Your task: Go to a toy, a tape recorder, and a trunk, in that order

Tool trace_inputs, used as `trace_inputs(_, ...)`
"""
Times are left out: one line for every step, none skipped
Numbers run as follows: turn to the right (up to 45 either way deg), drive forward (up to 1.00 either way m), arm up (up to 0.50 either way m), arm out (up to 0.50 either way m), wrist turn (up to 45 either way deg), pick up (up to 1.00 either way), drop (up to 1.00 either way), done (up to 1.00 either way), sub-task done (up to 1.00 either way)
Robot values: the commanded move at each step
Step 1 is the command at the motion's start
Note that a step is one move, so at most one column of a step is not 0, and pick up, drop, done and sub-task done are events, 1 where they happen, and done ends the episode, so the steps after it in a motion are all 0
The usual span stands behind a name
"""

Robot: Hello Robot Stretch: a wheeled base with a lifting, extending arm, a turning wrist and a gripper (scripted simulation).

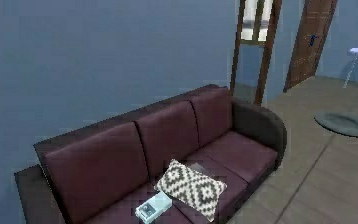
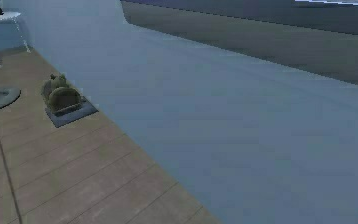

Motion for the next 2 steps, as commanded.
trace_inputs(45.0, 0.0, 0.0, 0.0, 0.0, 0.0, 0.0, 0.0, 0.0)
trace_inputs(0.0, 1.0, 0.0, 0.0, 0.0, 0.0, 0.0, 0.0, 0.0)
